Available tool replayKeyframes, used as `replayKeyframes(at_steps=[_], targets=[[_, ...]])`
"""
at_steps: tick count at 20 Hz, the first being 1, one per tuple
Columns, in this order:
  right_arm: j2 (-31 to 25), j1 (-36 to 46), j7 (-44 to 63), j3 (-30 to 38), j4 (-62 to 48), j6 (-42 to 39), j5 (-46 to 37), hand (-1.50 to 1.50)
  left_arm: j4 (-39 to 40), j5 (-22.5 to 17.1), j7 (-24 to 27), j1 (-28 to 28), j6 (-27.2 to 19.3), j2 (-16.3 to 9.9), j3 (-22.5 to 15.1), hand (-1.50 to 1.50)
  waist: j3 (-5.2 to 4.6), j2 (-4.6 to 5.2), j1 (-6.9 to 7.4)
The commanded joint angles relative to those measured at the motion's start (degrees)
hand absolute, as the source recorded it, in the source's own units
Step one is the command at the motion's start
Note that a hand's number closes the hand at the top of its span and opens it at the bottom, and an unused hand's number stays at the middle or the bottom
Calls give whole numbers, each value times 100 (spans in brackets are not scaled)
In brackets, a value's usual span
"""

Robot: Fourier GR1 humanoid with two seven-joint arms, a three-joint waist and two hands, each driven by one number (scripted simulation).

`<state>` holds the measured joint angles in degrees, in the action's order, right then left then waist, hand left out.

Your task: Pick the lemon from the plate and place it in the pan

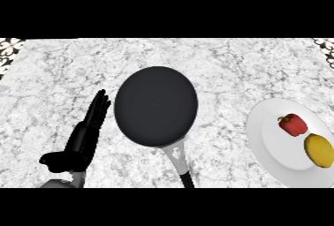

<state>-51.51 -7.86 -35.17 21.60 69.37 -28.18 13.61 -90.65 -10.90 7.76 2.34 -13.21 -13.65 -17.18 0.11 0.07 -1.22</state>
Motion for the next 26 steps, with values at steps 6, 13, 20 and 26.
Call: replayKeyframes(at_steps=[6,13,20,26], targets=[[-769,240,318,-608,265,-158,-1218,-150,159,152,73,51,32,292,-130,0,-14,-1,134],[-670,278,455,-1842,657,479,-2954,-150,234,148,138,124,210,178,7,0,-11,11,162],[-223,517,1462,-2314,990,548,-3785,-150,-97,279,-156,70,146,229,90,0,-11,-12,137],[56,679,1002,-1995,342,383,-4255,-150,-439,418,-253,-389,365,318,75,0,-10,-12,136]])
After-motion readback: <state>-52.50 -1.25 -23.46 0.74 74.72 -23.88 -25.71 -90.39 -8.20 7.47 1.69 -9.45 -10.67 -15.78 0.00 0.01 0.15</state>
